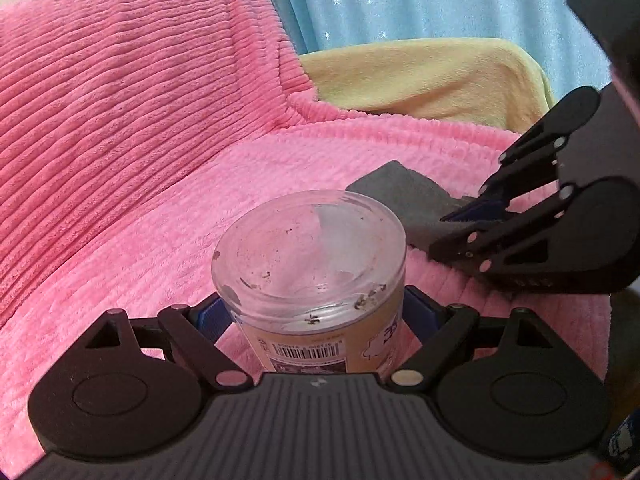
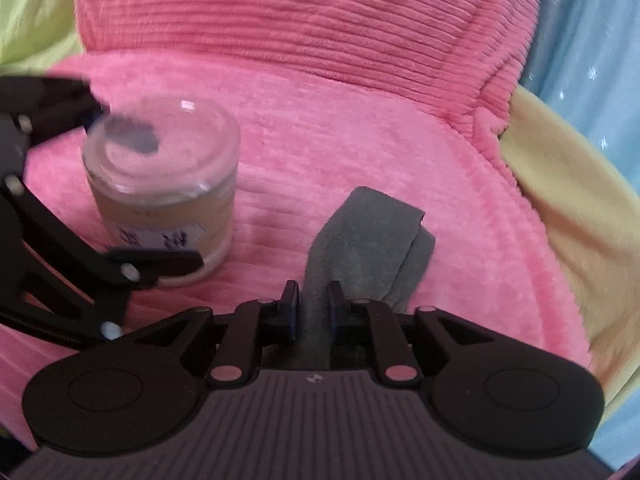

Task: Clean container
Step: 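Drop the grey cloth onto the blanket beside the jar from the right gripper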

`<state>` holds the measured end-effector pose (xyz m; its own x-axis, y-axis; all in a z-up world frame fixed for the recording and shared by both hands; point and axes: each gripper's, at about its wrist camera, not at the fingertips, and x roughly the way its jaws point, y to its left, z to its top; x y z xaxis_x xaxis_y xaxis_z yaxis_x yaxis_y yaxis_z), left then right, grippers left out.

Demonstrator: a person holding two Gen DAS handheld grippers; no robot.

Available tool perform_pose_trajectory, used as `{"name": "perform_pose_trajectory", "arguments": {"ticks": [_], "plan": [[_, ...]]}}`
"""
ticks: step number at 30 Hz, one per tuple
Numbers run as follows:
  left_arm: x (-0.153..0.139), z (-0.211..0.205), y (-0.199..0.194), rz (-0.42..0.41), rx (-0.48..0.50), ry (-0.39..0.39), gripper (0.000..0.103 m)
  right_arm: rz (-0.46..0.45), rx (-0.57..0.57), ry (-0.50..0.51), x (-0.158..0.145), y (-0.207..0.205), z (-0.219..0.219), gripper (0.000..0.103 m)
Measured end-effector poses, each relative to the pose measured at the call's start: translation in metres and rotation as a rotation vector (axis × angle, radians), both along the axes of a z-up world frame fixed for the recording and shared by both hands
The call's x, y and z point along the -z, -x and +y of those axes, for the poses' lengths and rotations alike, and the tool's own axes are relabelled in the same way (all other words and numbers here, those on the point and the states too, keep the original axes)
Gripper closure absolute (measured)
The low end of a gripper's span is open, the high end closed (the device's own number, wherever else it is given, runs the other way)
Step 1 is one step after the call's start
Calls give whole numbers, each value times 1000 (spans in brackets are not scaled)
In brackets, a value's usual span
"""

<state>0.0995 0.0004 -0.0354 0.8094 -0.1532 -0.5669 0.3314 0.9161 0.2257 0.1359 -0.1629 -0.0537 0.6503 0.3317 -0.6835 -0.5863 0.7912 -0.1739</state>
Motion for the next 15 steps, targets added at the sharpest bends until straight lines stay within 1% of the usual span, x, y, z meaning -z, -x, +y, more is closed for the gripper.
{"name": "perform_pose_trajectory", "arguments": {"ticks": [1,3,5,7,9,11,15], "plan": [[1,0,0,3,-2,-6,13,27,20,-52,-5,0,-5,85],[3,-2,0,11,-5,-15,13,55,64,-163,-15,7,-22,83],[5,-4,0,15,-10,-21,12,47,117,-288,-27,17,-39,81],[7,-5,1,24,-13,-15,11,22,178,-384,-35,25,-56,79],[12,-3,-5,54,-39,-12,10,9,232,-433,-35,25,-66,79],[18,-4,-6,72,-48,-19,10,24,263,-463,-32,20,-71,79],[22,-8,-8,74,-51,-26,10,77,285,-506,-23,2,-74,79]]}}
